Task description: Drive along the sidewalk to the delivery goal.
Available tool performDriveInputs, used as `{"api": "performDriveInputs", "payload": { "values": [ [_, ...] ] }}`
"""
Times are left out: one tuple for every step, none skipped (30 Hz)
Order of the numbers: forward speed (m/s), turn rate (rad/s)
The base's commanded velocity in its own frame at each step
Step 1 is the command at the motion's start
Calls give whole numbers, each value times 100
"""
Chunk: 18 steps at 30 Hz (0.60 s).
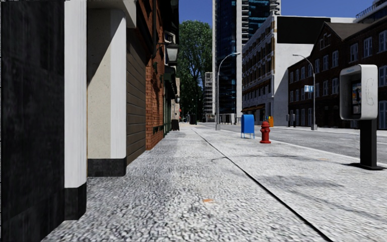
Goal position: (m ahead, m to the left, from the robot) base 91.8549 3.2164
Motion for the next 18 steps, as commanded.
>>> {"api": "performDriveInputs", "payload": {
  "values": [
    [200, 0],
    [200, 0],
    [200, 0],
    [200, 0],
    [200, 0],
    [200, 0],
    [200, 0],
    [200, 0],
    [200, 0],
    [200, 0],
    [200, 0],
    [200, 0],
    [200, 0],
    [200, 0],
    [200, 0],
    [200, 0],
    [200, 0],
    [200, 0]
  ]
}}
